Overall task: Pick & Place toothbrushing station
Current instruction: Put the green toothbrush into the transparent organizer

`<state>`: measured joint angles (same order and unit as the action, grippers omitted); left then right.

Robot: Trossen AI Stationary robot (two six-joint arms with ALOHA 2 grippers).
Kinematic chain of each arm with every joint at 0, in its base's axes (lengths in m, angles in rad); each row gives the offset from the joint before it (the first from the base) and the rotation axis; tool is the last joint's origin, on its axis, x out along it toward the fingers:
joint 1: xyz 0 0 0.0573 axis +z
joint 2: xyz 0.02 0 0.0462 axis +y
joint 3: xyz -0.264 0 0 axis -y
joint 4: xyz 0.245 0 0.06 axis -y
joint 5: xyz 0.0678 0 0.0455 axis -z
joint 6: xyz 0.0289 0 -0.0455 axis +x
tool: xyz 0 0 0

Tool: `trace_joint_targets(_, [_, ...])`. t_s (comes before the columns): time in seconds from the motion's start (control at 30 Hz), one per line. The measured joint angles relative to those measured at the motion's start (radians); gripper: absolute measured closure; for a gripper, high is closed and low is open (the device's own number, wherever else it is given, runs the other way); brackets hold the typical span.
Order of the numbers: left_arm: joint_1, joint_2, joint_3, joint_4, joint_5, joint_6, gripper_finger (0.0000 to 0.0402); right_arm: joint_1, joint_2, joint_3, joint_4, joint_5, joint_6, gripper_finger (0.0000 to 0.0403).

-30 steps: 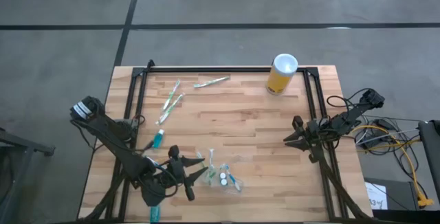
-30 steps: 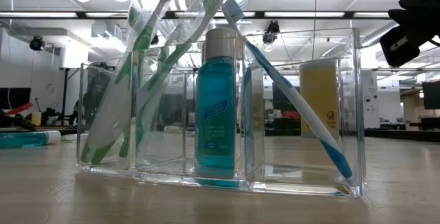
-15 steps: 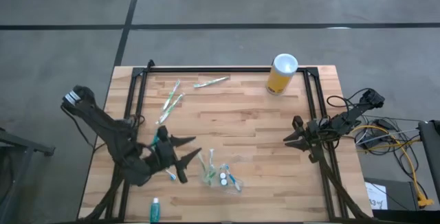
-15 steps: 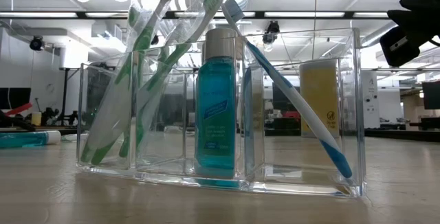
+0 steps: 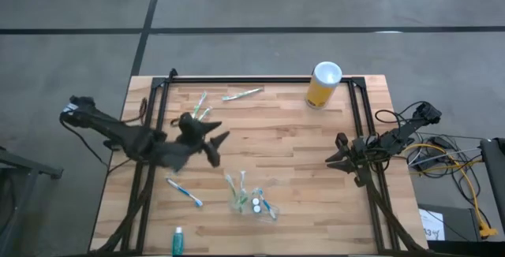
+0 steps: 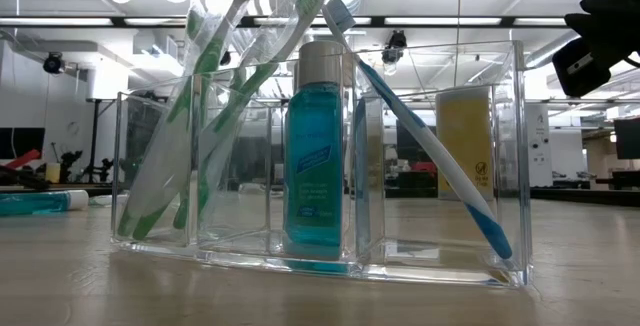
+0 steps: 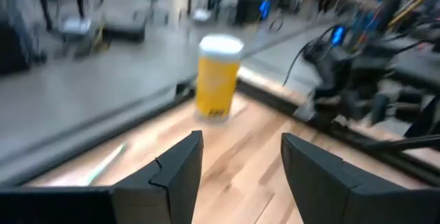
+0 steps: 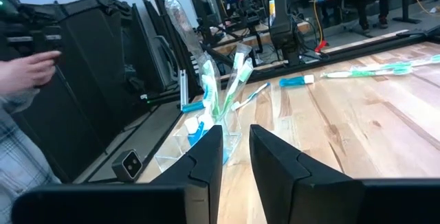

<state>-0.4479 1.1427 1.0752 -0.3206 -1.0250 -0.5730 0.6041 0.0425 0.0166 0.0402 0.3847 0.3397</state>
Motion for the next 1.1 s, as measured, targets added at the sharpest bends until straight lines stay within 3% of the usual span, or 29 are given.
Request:
trace_joint_targets(0.1, [0.113,-0.023,0.000,-0.144,0.152,-0.076,0.0194,0.000,0.000,0.000,0.000,0.000,0.000,0.0330])
trace_joint_targets(0.23, [0.275,-0.040,0.000,-0.263,0.327,-0.070,0.0193,0.000,0.000,0.000,0.000,0.000,0.000,0.0324])
trace_joint_targets(0.43, [0.502,-0.053,0.000,-0.279,0.545,0.160,0.0193,0.000,0.000,0.000,0.000,0.000,0.000,0.0318])
trace_joint_targets(0.67, [0.741,-0.037,0.000,-0.316,0.825,0.274,0.0193,0.000,0.000,0.000,0.000,0.000,0.000,0.0328])
trace_joint_targets(0.87, [0.892,0.020,0.000,-0.319,0.927,0.377,0.0193,0.000,0.000,0.000,0.000,0.000,0.000,0.0335])
trace_joint_targets(1.1, [0.972,0.161,0.000,-0.319,0.991,0.427,0.0193,0.000,0.000,0.000,0.000,0.000,0.000,0.0326])
